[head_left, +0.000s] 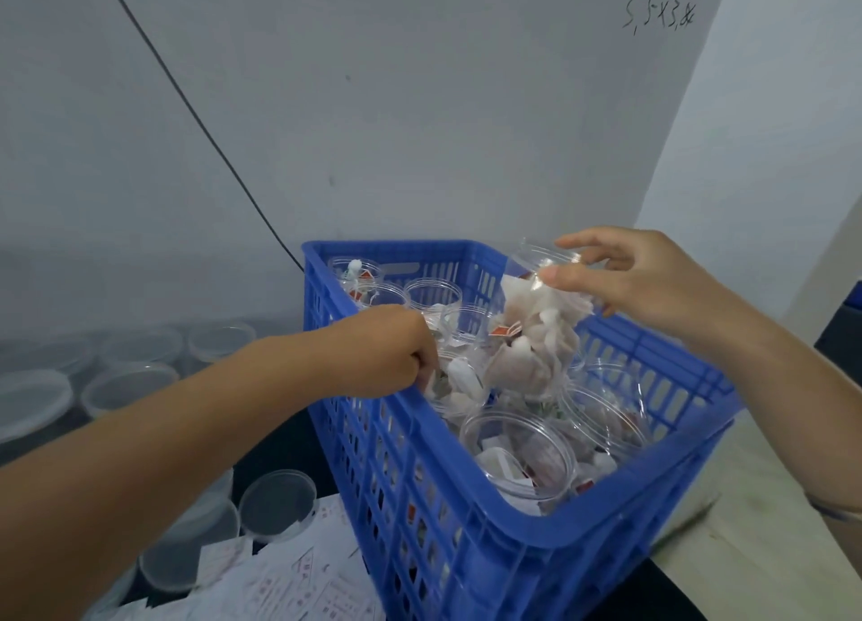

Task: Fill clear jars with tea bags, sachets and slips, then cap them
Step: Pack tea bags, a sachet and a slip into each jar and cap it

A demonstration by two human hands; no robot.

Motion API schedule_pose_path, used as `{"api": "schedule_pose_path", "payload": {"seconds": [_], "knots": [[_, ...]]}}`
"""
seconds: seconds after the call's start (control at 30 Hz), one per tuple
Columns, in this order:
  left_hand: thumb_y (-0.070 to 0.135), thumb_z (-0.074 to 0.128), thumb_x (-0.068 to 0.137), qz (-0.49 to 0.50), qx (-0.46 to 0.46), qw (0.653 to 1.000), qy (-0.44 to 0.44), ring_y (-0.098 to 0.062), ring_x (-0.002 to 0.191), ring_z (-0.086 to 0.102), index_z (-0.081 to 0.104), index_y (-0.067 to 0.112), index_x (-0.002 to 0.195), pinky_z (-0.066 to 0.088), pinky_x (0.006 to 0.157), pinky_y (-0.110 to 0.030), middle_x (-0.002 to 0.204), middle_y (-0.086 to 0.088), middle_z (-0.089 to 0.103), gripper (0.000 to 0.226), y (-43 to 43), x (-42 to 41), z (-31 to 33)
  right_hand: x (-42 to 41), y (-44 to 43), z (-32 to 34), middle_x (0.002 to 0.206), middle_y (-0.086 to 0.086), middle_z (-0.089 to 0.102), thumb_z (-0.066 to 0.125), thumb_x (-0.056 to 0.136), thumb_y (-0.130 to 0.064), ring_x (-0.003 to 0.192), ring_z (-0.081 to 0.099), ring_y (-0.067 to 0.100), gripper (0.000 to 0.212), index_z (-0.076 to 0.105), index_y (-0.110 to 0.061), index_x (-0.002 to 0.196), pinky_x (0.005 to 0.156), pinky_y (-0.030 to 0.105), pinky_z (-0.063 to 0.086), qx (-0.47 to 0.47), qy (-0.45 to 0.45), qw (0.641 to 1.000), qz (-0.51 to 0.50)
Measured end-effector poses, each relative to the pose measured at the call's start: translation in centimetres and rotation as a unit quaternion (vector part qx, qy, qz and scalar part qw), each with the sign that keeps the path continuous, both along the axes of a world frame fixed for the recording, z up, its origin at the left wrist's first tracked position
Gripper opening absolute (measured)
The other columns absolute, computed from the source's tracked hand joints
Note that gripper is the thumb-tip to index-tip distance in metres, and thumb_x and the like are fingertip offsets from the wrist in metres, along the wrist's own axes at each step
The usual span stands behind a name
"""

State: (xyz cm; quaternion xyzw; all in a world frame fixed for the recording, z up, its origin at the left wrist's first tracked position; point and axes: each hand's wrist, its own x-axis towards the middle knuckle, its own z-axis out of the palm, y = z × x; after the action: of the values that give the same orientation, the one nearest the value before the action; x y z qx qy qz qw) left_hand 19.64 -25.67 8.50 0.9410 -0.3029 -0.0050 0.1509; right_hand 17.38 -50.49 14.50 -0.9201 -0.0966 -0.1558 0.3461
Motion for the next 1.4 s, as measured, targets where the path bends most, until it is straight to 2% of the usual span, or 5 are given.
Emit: {"api": "schedule_pose_path", "payload": {"seconds": [0.27, 0.43, 0.73, 1.17, 1.4], "knots": [[-0.007, 0.039, 0.085, 0.045, -0.033, 0.998, 0.011, -0.006, 0.053, 0.046, 0.059, 0.015, 0.062, 0.035, 0.045, -0.013, 0.062, 0.01, 0.051, 0.037, -1.0, -0.1, -1.3, 7.5, -1.7, 1.4, 0.112, 0.001, 0.061, 0.08, 0.074, -0.055, 0.098, 0.059, 0.023, 0.068, 0.06, -0.018, 0.127, 0.085, 0.033, 0.046, -0.029, -0.069, 0.987, -0.142], [-0.006, 0.035, 0.085, 0.037, -0.079, 0.995, 0.045, -0.017, 0.08, 0.062, 0.055, 0.023, 0.06, 0.052, 0.089, -0.037, 0.073, 0.008, 0.058, 0.044, -0.8, 0.1, -1.8, 12.0, -0.5, -2.3, 0.129, 0.011, 0.061, 0.084, 0.072, -0.046, 0.106, 0.058, 0.028, 0.074, 0.055, -0.008, 0.129, 0.078, 0.028, 0.038, -0.159, 0.032, 0.973, -0.165], [-0.002, 0.038, 0.088, 0.022, -0.09, 0.995, 0.039, -0.013, 0.089, 0.061, 0.062, 0.022, 0.07, 0.049, 0.088, -0.03, 0.073, 0.016, 0.058, 0.039, -0.9, 0.2, -2.4, 14.0, -2.0, -5.2, 0.077, 0.008, 0.057, 0.085, 0.067, -0.055, 0.055, 0.063, 0.02, 0.059, 0.056, -0.008, 0.089, 0.046, 0.023, 0.05, -0.217, 0.241, 0.942, -0.082], [-0.002, 0.042, 0.087, 0.037, -0.137, 0.989, 0.041, -0.016, 0.08, 0.063, 0.067, 0.022, 0.074, 0.047, 0.098, -0.037, 0.08, 0.013, 0.062, 0.037, -0.9, 0.0, -2.2, 13.8, -2.6, -4.3, 0.126, 0.002, 0.055, 0.055, 0.082, -0.072, 0.071, 0.073, 0.019, 0.063, 0.048, -0.026, 0.125, 0.066, 0.034, 0.058, -0.145, 0.379, 0.914, -0.005], [-0.002, 0.044, 0.086, 0.029, -0.151, 0.987, 0.044, -0.017, 0.085, 0.064, 0.065, 0.028, 0.07, 0.05, 0.094, -0.042, 0.083, 0.013, 0.063, 0.04, -0.8, -0.2, -2.2, 15.5, -3.1, -7.2, 0.115, 0.017, 0.047, 0.043, 0.098, 0.008, 0.054, 0.066, 0.029, 0.045, 0.048, -0.02, 0.133, 0.046, 0.034, 0.057, -0.062, 0.339, 0.936, -0.065]]}}
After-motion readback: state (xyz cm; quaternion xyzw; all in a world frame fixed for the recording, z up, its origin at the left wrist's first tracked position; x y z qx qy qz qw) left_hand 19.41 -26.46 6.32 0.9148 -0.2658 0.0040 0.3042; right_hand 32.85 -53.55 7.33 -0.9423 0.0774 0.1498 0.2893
